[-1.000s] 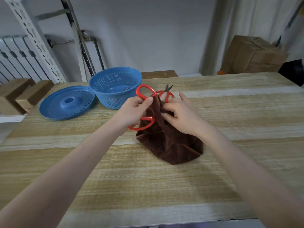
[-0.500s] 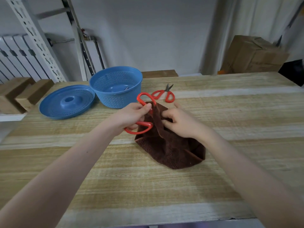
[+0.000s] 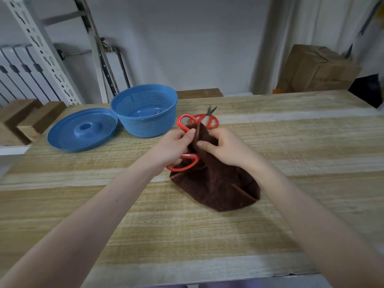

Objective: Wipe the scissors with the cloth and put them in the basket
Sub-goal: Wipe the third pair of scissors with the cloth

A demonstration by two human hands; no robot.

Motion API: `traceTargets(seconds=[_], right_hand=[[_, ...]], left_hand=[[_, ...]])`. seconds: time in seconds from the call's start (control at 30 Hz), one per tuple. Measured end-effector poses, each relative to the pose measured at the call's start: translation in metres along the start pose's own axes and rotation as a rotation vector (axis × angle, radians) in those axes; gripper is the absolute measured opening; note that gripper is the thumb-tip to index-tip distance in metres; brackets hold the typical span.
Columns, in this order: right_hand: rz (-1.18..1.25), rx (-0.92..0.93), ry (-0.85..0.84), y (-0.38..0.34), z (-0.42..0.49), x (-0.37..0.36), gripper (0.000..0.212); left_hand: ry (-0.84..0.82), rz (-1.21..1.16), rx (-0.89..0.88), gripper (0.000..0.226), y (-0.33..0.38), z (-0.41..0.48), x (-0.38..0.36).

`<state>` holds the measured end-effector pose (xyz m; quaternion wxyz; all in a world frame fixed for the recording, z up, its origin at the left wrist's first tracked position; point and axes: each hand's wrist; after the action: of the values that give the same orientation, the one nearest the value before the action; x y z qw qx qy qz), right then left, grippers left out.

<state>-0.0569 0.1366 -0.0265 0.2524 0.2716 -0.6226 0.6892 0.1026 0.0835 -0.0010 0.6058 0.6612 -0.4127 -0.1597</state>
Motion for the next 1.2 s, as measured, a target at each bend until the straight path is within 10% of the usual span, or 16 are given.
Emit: traceTargets(seconds=[0.7,1.03,1.2], right_hand=[[0.494,-0.046,-0.093,0.018,-0.007,0.017,0.01],[0.138,-0.018,-0.068,0.006,-0.005,0.014,0.051],[0.211,-0.037,-0.128,0.01,-0.007,0.018,0.027]], left_hand=[[-0.016,0.032,0.0,0.034,0.008,0.0,0.005],[0.033,-0.055,0.018,0.038,0.005,0.0,-0.003],[0.018,-0.124,0.046,0.038,0.001,0.001,-0.003]])
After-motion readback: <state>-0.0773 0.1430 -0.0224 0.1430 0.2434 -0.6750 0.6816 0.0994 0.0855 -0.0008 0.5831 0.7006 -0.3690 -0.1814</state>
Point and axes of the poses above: each hand's wrist, its own z-axis towards the middle knuckle, its own x-axis out of the back of the hand, y = z × x, and after that the axes turned 9 degrees about -y, right-handed
